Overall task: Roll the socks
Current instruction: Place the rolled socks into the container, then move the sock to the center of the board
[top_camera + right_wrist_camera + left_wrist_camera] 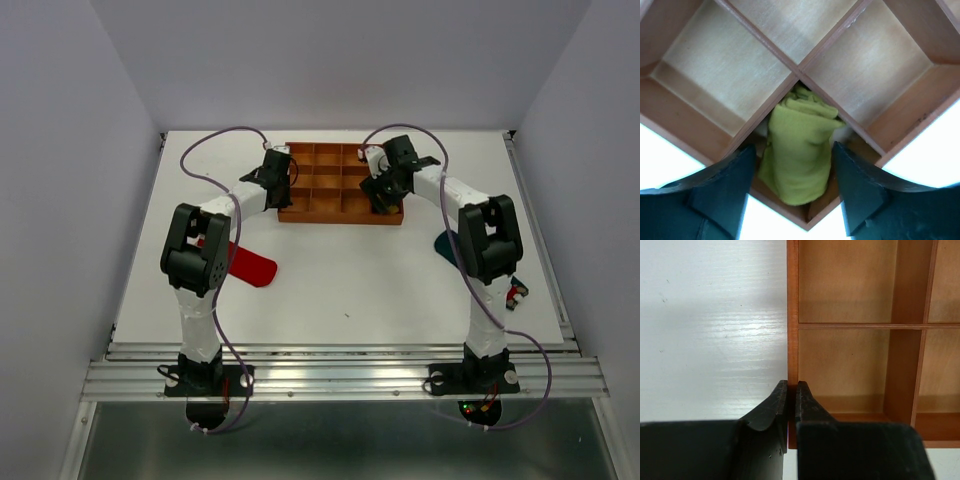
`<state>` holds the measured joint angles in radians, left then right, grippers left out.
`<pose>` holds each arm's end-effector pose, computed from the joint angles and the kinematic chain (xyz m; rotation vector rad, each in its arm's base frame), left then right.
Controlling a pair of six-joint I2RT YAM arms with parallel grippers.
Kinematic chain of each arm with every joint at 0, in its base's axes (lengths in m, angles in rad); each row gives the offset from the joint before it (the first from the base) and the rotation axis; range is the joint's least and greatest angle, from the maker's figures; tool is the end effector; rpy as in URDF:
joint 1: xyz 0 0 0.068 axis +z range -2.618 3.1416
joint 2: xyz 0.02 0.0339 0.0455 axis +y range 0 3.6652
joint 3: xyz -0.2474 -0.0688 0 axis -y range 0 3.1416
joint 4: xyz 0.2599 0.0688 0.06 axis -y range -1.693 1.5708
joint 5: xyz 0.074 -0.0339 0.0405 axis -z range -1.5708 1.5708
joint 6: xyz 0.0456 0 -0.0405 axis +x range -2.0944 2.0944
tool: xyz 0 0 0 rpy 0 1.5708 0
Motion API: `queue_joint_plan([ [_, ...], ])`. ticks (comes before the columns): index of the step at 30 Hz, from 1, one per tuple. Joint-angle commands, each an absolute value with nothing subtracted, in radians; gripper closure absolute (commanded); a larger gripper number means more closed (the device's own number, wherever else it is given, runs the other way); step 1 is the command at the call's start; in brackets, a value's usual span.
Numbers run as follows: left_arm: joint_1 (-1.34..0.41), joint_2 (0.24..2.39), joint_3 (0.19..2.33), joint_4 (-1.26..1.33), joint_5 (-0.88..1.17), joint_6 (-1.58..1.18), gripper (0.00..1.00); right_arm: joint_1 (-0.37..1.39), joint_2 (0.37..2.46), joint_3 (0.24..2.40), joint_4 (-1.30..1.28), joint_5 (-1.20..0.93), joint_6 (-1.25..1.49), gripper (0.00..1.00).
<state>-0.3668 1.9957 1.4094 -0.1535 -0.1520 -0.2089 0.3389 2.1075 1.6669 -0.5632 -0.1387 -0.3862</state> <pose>0.4315 -0.1584 0.1648 0.1045 2.3007 -0.1202 0.4423 0.1626 0.1690 -0.9591 2.3820 0.1606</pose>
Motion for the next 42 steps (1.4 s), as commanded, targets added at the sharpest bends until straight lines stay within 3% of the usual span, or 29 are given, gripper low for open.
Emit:
queue_joint_plan([
  [1,-0.371,2.040,1.425,-0.184,-0.166,-0.219,1.00,0.348,2.011,1.664,-0.591,-0.138,-0.377,0.20],
  [3,-0.371,2.046,1.431,-0.189,-0.169,-0.222,1.00,0.348,1.994,1.660,-0.591,-0.144,-0.382,0.18],
  [4,-0.371,2.048,1.439,-0.190,-0.170,-0.224,1.00,0.348,1.985,1.655,-0.591,-0.149,-0.385,0.00],
  [11,-0.373,2.051,1.456,-0.199,-0.176,-0.244,1.00,0.348,1.899,1.620,-0.536,-0.160,-0.341,0.00],
  [17,-0.371,2.051,1.479,-0.229,-0.186,-0.261,0.99,0.348,1.763,1.502,-0.292,0.032,-0.105,0.00],
  [22,-0.371,2.059,1.497,-0.245,-0.195,-0.262,0.81,0.348,1.681,1.450,-0.229,0.164,0.075,0.00],
  [27,-0.371,2.039,1.520,-0.270,-0.201,-0.262,0.43,0.348,1.614,1.381,-0.230,0.242,0.169,0.00],
  [30,-0.371,1.981,1.509,-0.267,-0.210,-0.278,0.29,0.348,1.583,1.342,-0.233,0.274,0.193,0.00],
  [32,-0.371,1.948,1.506,-0.265,-0.207,-0.281,0.10,0.348,1.545,1.319,-0.233,0.282,0.210,0.00],
  [37,-0.373,1.824,1.557,-0.301,-0.225,-0.284,0.01,0.348,1.433,1.278,-0.233,0.278,0.256,0.00],
  [42,-0.388,1.660,1.554,-0.334,-0.242,-0.324,0.01,0.348,1.345,1.217,-0.271,0.339,0.336,0.00],
])
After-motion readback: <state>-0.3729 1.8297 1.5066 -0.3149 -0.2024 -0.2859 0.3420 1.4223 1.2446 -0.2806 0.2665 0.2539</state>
